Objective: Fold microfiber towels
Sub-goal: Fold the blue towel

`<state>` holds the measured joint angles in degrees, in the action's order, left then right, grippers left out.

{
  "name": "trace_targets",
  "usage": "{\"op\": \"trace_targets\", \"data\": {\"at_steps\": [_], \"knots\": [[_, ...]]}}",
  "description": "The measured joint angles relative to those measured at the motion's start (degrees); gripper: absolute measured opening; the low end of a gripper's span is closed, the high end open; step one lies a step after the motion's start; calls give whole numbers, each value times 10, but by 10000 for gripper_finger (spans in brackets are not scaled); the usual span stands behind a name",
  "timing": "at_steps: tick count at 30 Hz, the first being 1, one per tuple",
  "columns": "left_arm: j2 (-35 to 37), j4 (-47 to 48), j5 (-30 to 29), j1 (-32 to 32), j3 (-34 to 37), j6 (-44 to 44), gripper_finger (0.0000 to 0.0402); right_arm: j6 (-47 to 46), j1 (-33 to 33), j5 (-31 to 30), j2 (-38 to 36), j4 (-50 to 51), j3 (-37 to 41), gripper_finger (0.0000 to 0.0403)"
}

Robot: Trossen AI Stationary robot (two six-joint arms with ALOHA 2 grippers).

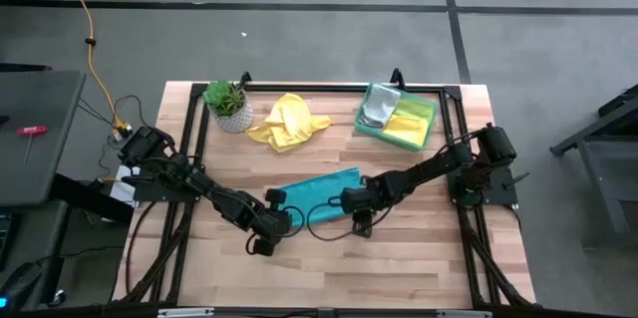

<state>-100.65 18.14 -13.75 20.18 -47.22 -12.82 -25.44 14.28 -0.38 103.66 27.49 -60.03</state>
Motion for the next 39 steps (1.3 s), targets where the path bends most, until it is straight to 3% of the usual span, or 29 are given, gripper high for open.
{"op": "trace_targets", "data": {"at_steps": [13,25,28,32,35,39], "knots": [[14,1,-8,25,6,-157,5,195,8,-38,0,73,0,134],[14,1,-25,42,6,-200,5,229,7,-56,0,81,0,129],[14,0,-24,42,6,-200,4,229,7,-56,0,86,0,98],[20,-1,-22,42,6,-212,2,212,7,-60,0,92,0,15],[32,-3,14,41,7,-218,1,185,7,-52,0,90,-2,13],[64,14,54,37,8,-235,1,171,2,19,-5,97,-18,4]]}}
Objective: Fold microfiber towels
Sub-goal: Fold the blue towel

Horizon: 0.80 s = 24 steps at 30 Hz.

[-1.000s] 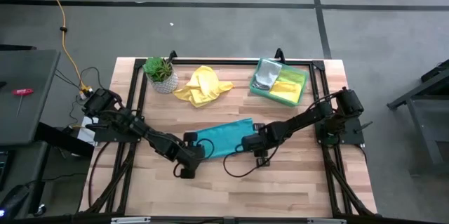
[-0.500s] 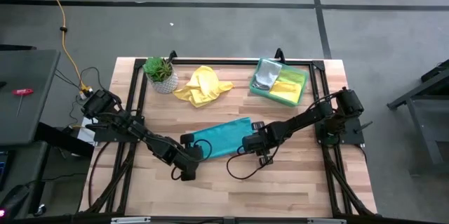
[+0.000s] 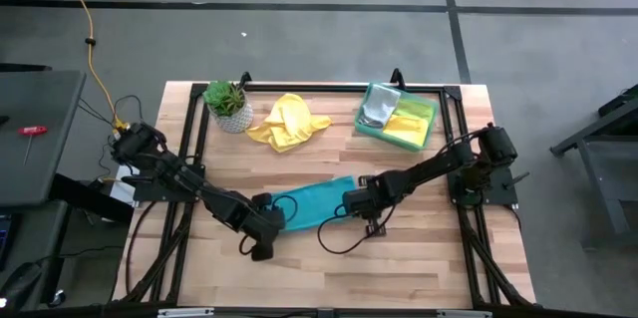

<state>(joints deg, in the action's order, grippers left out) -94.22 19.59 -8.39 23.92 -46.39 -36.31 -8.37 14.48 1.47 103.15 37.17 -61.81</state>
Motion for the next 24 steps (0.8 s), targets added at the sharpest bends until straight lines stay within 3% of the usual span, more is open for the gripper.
{"op": "trace_targets", "data": {"at_steps": [4,8,15,24], "knots": [[47,29,9,-6,-1,-27,0,-7,-8,61,-13,9,-17,2],[90,55,11,-12,-2,-49,0,-16,-23,83,-35,23,-32,1],[113,98,9,-34,-1,-71,0,-69,-69,83,-61,20,-34,0],[89,114,-25,-56,-1,-120,0,-137,-117,45,-60,9,-34,0]]}}
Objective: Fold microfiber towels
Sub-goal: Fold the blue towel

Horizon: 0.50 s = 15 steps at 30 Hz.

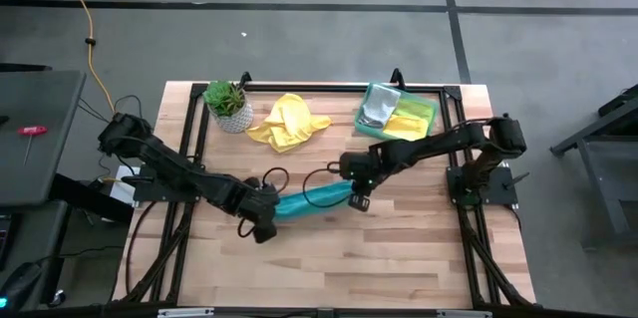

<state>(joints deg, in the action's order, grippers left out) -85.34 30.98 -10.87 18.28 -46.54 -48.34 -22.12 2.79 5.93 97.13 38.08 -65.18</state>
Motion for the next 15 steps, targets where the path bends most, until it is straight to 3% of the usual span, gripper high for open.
{"op": "trace_targets", "data": {"at_steps": [15], "knots": [[-5,22,-78,0,-1,-108,4,-36,-17,-24,1,-10,0,0]]}}
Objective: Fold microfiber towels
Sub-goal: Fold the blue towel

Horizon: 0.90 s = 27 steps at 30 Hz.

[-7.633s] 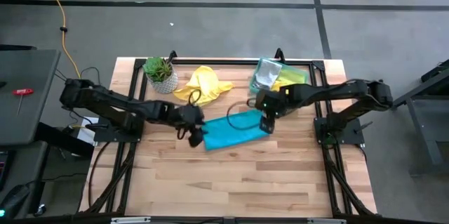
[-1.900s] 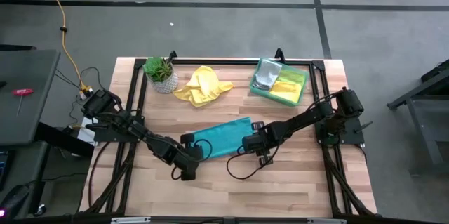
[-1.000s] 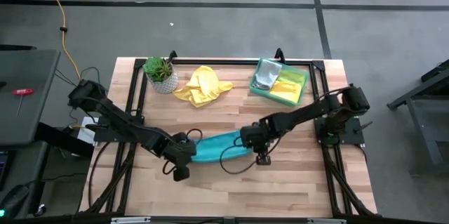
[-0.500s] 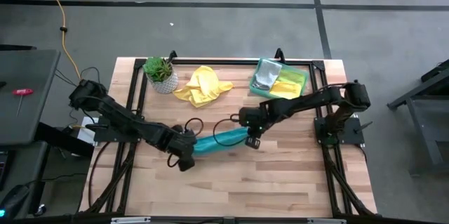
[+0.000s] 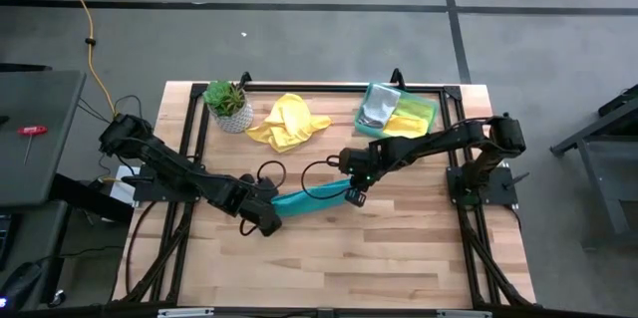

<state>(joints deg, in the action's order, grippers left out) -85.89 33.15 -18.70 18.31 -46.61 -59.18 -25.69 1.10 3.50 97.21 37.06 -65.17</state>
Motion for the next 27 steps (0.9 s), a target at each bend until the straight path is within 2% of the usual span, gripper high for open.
{"op": "trace_targets", "data": {"at_steps": [12,27], "knots": [[0,49,-13,7,0,-75,42,0,0,-16,0,0,0,0],[0,96,-38,15,-1,-107,165,2,0,-15,0,0,0,0]]}}
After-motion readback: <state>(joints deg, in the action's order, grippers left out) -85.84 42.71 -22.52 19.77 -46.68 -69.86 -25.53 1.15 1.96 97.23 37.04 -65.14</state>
